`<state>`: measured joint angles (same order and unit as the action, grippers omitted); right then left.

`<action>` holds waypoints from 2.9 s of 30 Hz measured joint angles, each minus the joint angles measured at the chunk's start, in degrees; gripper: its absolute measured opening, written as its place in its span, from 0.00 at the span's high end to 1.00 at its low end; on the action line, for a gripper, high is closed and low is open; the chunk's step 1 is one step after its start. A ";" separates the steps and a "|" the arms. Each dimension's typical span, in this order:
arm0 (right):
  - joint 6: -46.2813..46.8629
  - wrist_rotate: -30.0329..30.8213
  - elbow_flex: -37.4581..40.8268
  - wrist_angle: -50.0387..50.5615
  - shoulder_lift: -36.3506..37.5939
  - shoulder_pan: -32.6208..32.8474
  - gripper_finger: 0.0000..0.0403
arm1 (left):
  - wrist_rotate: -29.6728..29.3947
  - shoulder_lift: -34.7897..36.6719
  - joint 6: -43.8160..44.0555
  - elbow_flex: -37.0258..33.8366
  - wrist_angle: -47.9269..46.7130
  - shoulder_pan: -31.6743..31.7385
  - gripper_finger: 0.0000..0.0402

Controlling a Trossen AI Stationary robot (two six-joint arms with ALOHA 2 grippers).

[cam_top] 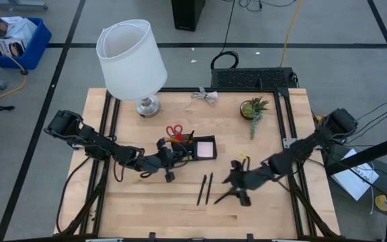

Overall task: Pick and place office supplies into organizer
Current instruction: Put the black pen into the black desk organizer

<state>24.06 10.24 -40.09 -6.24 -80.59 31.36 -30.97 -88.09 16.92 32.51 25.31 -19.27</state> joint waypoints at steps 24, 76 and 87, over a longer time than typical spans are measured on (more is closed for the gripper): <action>-1.45 7.57 34.03 -29.53 7.06 8.78 0.45 | 7.98 -0.01 6.06 0.02 21.43 0.13 0.88; -2.83 6.21 31.73 -57.29 -24.15 7.05 0.66 | 8.15 0.00 7.19 0.02 21.23 -0.72 0.88; -3.28 1.61 31.85 -57.22 -24.41 7.42 0.93 | 8.34 0.00 7.37 0.02 21.25 -0.72 0.88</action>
<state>20.78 11.85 -8.24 -63.46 -105.00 38.78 -22.62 -88.09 24.29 32.53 46.57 -19.99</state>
